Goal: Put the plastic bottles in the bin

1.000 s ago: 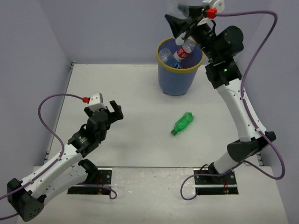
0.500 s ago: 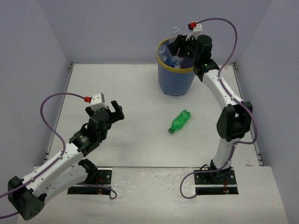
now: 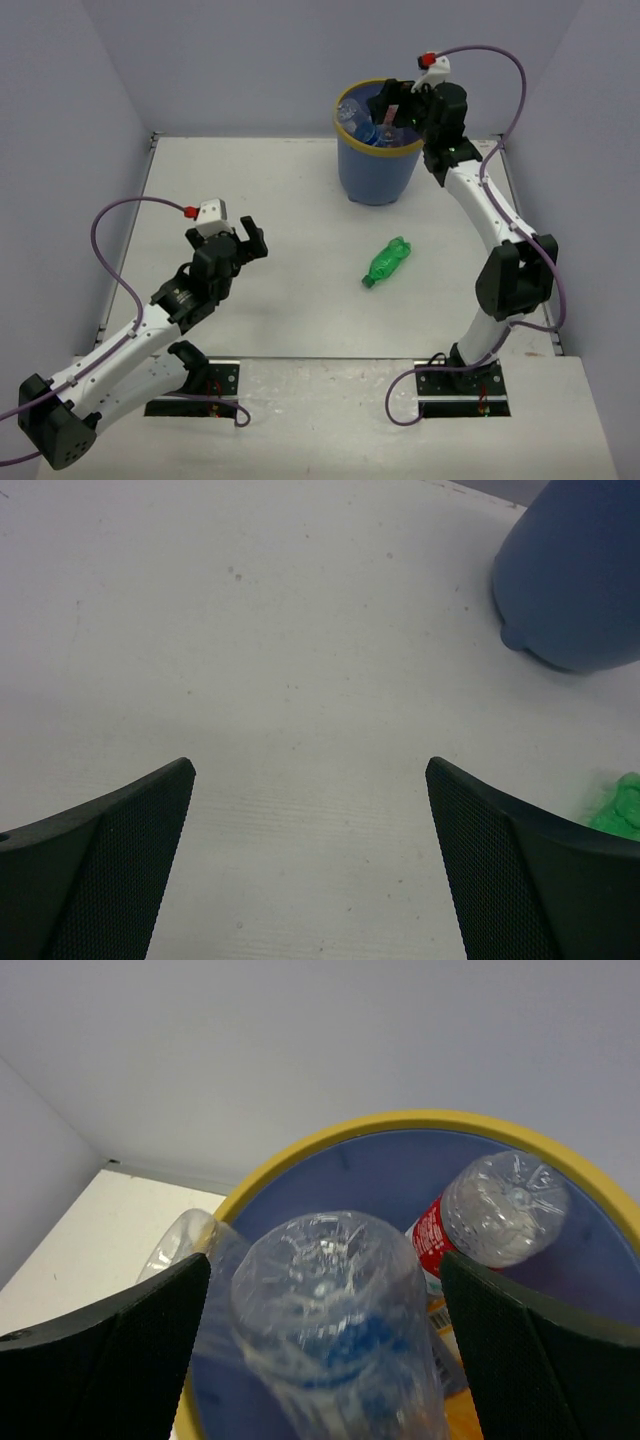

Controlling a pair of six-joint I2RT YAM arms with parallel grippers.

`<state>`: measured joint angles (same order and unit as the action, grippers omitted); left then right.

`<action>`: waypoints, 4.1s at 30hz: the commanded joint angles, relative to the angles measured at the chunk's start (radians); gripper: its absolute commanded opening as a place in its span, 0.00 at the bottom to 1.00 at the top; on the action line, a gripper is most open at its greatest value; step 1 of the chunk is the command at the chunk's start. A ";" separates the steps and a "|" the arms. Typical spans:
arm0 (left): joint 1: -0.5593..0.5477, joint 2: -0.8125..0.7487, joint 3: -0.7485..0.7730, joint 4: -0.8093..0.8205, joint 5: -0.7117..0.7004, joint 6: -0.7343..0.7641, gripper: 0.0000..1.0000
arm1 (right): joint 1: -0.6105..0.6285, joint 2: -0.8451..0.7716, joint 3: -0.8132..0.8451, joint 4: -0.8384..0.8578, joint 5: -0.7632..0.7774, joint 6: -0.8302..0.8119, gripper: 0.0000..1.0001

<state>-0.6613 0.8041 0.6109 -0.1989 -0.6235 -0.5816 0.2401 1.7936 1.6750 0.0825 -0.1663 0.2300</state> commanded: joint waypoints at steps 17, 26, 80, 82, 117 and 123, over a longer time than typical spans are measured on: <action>0.006 0.019 0.021 0.047 0.030 0.011 1.00 | 0.060 -0.839 -0.827 -0.237 0.349 0.429 0.99; 0.006 0.022 0.020 0.053 0.037 0.016 1.00 | 0.199 -0.751 -1.023 -0.269 0.398 0.559 0.99; 0.005 0.009 0.026 0.012 -0.024 0.009 1.00 | 0.017 -0.083 0.115 0.067 0.573 -0.069 0.64; 0.006 0.006 0.026 0.012 -0.024 0.008 1.00 | 0.016 -0.068 0.120 0.023 0.572 -0.043 0.92; 0.006 0.029 0.115 -0.031 0.084 -0.008 1.00 | -0.021 -1.139 -1.169 -0.278 0.676 0.559 0.99; 0.006 -0.003 0.088 -0.039 -0.009 -0.010 1.00 | -0.021 -1.243 -1.221 -0.320 0.652 0.548 0.99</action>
<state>-0.6613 0.8301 0.6865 -0.2256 -0.5595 -0.5835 0.2211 0.6008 0.4397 -0.2439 0.4974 0.7294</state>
